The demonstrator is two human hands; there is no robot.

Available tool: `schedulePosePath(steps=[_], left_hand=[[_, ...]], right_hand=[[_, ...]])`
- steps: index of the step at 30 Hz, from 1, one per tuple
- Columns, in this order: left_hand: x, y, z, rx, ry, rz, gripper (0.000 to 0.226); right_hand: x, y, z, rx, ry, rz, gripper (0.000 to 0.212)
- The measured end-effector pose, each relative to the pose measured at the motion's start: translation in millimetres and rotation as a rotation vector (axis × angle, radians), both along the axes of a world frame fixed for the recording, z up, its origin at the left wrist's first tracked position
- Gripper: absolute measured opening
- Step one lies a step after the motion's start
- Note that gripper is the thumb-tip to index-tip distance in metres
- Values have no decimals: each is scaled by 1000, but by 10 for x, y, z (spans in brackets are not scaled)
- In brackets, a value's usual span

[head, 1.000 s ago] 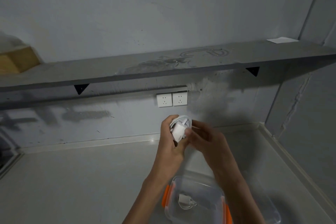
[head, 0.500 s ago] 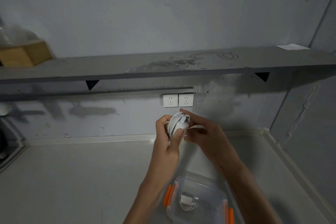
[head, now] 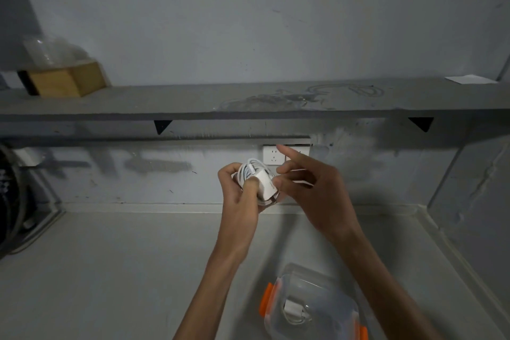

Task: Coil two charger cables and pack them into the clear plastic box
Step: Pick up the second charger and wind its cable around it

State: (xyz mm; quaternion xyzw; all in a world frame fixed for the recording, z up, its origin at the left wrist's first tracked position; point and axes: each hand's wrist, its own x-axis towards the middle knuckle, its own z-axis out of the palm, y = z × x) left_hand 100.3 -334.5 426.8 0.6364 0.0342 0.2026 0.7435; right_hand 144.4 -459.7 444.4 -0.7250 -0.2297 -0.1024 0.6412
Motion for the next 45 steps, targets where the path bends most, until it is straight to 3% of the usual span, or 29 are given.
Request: schedulePosePath(steps=[5, 10, 14, 17, 22, 25, 31, 36, 38, 41, 45], left_hand=[[137, 13, 322, 132, -104, 33, 23], [283, -79, 633, 102, -109, 40, 20], [396, -215, 774, 243, -193, -1, 18], [476, -313, 878, 380, -259, -51, 20], [548, -294, 995, 523, -331, -165, 23], [591, -234, 1019, 523, -335, -200, 26], [609, -271, 1082, 287, -309, -46, 26], [572, -248, 1155, -26, -203, -98, 25], [563, -224, 1151, -17, -194, -131, 24], [575, -189, 1132, 163, -215, -154, 23], [598, -216, 1134, 337, -257, -136, 21]], right_hand=[[43, 25, 199, -160, -454, -174, 58], [36, -49, 246, -50, -613, -356, 55], [89, -124, 242, 104, -491, -398, 41], [149, -163, 290, 46, -366, -450, 6], [235, -358, 554, -400, -263, -409, 43], [311, -405, 620, -511, -321, -318, 46], [240, -226, 668, -413, -616, -595, 38], [260, -219, 618, -382, -617, -506, 40], [261, -240, 575, -314, -546, -408, 42], [249, -285, 542, -232, -344, -256, 43], [275, -291, 669, -338, -195, -230, 51]])
